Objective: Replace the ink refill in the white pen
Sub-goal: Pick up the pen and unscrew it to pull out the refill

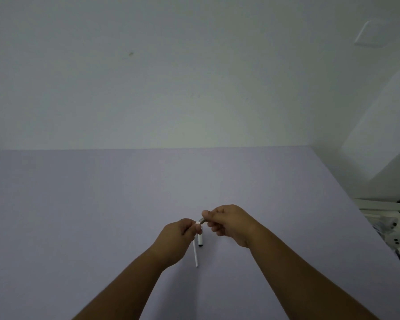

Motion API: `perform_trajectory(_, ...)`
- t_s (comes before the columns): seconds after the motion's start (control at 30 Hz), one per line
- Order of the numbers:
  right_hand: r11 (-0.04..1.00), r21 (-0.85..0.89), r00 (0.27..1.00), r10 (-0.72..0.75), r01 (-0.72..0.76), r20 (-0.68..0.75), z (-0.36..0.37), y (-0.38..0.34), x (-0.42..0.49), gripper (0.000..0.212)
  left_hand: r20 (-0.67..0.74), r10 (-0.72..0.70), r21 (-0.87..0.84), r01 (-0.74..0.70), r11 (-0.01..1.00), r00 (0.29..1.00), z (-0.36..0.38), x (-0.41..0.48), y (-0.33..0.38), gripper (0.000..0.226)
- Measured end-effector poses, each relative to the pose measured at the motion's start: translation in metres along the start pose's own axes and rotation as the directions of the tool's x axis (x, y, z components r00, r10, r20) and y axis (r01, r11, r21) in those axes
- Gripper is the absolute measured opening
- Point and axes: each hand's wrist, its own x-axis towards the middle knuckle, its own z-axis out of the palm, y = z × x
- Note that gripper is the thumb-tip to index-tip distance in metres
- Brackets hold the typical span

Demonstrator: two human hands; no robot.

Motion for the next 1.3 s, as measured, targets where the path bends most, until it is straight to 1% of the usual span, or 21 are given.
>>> perform_trajectory(0.07,0.999,0.007,0.999,-0.04,0.04,0.004,-0.001,0.001,0.001,0.005,-0.006,-0.012,-0.015,0.012,1.0,1.0,0.001,0.0,0.001,0.027)
perform_trajectory(0.13,0.997,0.047,0.997,-0.066,0.065,0.03,-0.001,0.001,0.003,0.017,-0.015,-0.024,-0.037,0.023,0.999,1.0,0.001,0.0,0.001,0.027)
perform_trajectory(0.2,0.996,0.083,0.999,-0.036,0.033,0.034,0.001,0.0,0.003,0.011,-0.02,-0.023,-0.043,0.023,0.999,1.0,0.0,0.001,0.001,0.028)
perform_trajectory(0.27,0.998,0.06,1.0,-0.007,0.007,0.008,0.003,0.001,0.004,0.02,-0.014,-0.024,-0.044,0.023,0.999,1.0,0.0,0.001,0.001,0.027)
perform_trajectory(0.33,0.998,0.063,0.999,-0.032,0.031,0.007,0.003,0.002,0.004,0.007,-0.01,-0.028,-0.037,0.028,0.999,1.0,0.0,0.002,0.001,0.027)
perform_trajectory(0.4,0.99,0.125,0.997,-0.07,0.064,0.046,0.002,0.004,0.007,0.019,-0.016,-0.032,-0.038,0.031,0.999,0.999,-0.001,0.002,0.001,0.027)
perform_trajectory(0.43,0.986,0.156,0.996,-0.061,0.051,0.061,0.003,0.003,0.006,0.02,-0.019,-0.032,-0.04,0.031,0.999,0.999,-0.001,0.003,0.001,0.027)
perform_trajectory(0.5,0.988,0.154,0.999,-0.027,0.02,0.047,0.005,0.002,0.005,0.012,-0.015,-0.028,-0.037,0.027,0.999,0.999,-0.002,0.004,0.001,0.027)
perform_trajectory(0.53,0.994,0.111,1.0,-0.014,0.012,0.025,0.006,0.002,0.006,0.017,-0.011,-0.026,-0.035,0.026,0.999,1.0,-0.002,0.004,0.0,0.028)
perform_trajectory(0.57,0.997,0.069,1.0,-0.018,0.018,-0.005,0.008,0.002,0.005,0.017,-0.007,-0.026,-0.033,0.026,0.999,1.0,-0.002,0.004,0.0,0.028)
perform_trajectory(0.6,0.998,0.059,0.999,-0.035,0.036,-0.019,0.008,0.003,0.006,0.011,-0.004,-0.028,-0.031,0.028,0.999,1.0,-0.002,0.004,0.0,0.029)
perform_trajectory(0.63,0.996,0.071,0.998,-0.059,0.06,-0.017,0.009,0.004,0.006,0.006,-0.003,-0.031,-0.027,0.03,0.999,1.0,-0.002,0.005,0.0,0.029)
perform_trajectory(0.7,0.986,0.139,0.996,-0.092,0.09,0.008,0.008,0.005,0.009,0.023,-0.006,-0.034,-0.025,0.034,0.999,0.999,-0.002,0.005,-0.001,0.03)
perform_trajectory(0.73,0.983,0.168,0.996,-0.083,0.08,0.013,0.009,0.004,0.008,0.024,-0.007,-0.035,-0.027,0.035,0.999,0.999,-0.002,0.005,-0.002,0.029)
perform_trajectory(0.8,0.984,0.174,0.999,-0.032,0.03,0.008,0.01,0.003,0.007,0.013,-0.006,-0.03,-0.031,0.03,0.999,1.0,-0.002,0.006,-0.002,0.029)
perform_trajectory(0.87,0.995,0.098,1.0,-0.004,0.006,-0.024,0.011,0.004,0.007,0.015,-0.001,-0.025,-0.042,0.025,0.999,1.0,-0.001,0.006,-0.002,0.028)
perform_trajectory(0.9,0.996,0.087,0.999,-0.026,0.03,-0.043,0.011,0.006,0.008,0.01,0.001,-0.024,-0.051,0.024,0.998,1.0,-0.001,0.006,-0.002,0.028)
perform_trajectory(0.93,0.992,0.109,0.997,-0.056,0.062,-0.06,0.012,0.005,0.008,0.005,0.004,-0.025,-0.063,0.025,0.998,1.0,-0.001,0.006,-0.002,0.028)
perform_trajectory(1.03,0.957,0.248,0.986,-0.128,0.15,-0.105,0.01,0.001,0.011,0.019,0.006,-0.036,-0.125,0.037,0.991,0.999,0.0,0.005,-0.001,0.026)
perform_trajectory(1.17,0.95,0.263,0.981,-0.133,0.167,-0.141,0.007,-0.006,0.015,0.022,0.009,-0.037,-0.199,0.038,0.979,0.999,0.001,0.006,-0.003,0.018)
perform_trajectory(1.3,0.835,0.479,0.928,-0.094,0.27,-0.36,-0.003,-0.014,0.027,0.017,0.025,-0.087,-0.267,0.091,0.96,0.996,-0.001,0.007,-0.007,0.02)
